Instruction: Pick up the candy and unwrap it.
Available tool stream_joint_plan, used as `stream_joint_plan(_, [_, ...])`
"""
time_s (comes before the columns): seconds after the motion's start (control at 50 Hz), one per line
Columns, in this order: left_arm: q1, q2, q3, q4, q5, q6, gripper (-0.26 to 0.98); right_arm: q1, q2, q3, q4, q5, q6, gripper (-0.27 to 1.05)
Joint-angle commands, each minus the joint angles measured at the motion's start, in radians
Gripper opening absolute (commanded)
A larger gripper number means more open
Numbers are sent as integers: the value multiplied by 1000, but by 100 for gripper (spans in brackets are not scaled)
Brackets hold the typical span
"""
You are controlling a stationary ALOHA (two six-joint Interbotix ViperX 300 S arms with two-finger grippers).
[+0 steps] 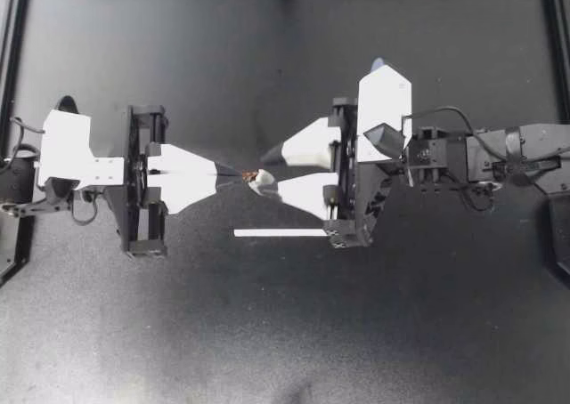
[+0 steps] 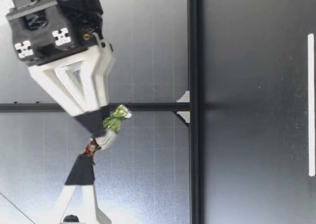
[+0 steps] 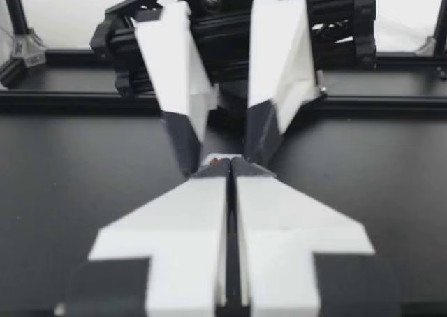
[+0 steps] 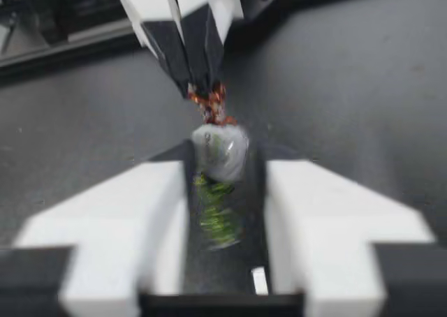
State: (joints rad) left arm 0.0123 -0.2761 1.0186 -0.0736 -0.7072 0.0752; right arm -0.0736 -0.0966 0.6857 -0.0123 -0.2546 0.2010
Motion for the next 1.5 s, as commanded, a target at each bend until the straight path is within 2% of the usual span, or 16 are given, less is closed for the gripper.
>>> stream_joint_plan(0.0, [2,-18,-17,-2,-9,2,-18,-6,-18,-26,0,3,-2,13])
stream_joint_plan(0.08, [2,-18,-14,0,-8,0,-18,-6,-31,-25,0,5,-3,-4])
stream_joint_plan(0.2, [2,-17,-6,-2,-3,-2,-18,-5,-40,-25,0,6,0,-17])
stream_joint_plan(0.46, [2,-15,14,-3,0,12,-17,-2,-38,-23,0,9,0,-19])
stream_joint_plan(0.6, [2,-20,26,-2,0,15,-10,-2,-38,-21,0,9,2,-19])
stream_joint_plan(0.74, [2,-20,28,-3,3,2,12,-2,-37,-23,0,11,2,-19])
stream_joint_plan(0.9, [2,-8,17,-6,21,-31,56,-2,-38,-25,0,21,3,-19])
stream_joint_plan(0.94, [2,-2,11,-6,28,-44,62,-2,-38,-25,0,28,3,-19])
stream_joint_plan(1.22, [5,64,-52,-11,35,-69,59,12,-32,-31,3,43,6,-19])
stream_joint_plan(1.48, [52,114,-75,-26,12,-49,58,48,-37,-25,3,43,32,-19])
